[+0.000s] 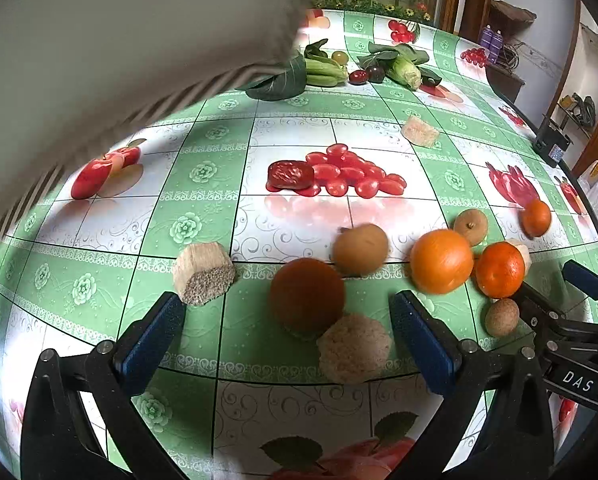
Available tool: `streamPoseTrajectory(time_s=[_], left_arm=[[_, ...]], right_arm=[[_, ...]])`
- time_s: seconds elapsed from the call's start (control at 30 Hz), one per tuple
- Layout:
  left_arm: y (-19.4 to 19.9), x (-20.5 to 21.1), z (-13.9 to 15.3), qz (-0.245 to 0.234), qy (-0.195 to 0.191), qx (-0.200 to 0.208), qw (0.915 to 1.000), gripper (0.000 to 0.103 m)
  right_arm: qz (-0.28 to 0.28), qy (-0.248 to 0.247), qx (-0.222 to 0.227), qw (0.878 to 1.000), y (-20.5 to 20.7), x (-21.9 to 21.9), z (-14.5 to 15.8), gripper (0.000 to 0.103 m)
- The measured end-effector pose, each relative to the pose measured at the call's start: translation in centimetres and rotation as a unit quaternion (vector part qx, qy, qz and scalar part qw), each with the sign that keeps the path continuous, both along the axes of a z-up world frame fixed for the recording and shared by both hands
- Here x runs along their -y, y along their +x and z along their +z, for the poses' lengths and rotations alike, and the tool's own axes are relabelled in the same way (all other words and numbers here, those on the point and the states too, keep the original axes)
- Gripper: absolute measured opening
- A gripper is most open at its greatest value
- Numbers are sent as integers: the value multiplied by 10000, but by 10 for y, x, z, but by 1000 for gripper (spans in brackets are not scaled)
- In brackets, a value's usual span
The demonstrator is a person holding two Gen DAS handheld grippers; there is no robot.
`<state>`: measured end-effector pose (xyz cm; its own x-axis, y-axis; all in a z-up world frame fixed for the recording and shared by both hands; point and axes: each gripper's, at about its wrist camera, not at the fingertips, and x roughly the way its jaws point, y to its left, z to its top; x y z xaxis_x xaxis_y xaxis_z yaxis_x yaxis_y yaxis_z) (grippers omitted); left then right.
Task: Organize fruits
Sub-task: 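Move both tools over the row of fruits on the table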
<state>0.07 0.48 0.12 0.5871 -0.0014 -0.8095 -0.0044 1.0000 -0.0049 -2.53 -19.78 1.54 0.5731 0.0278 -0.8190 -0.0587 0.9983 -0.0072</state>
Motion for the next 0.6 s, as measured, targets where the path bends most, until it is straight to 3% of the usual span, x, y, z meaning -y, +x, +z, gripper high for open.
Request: streamPoseTrajectory(time_s=[0.6], left_arm=[[0,2,-1,-1,4,-7,10000,103]], right_arm=[[-1,5,0,10000,0,0,0,103]])
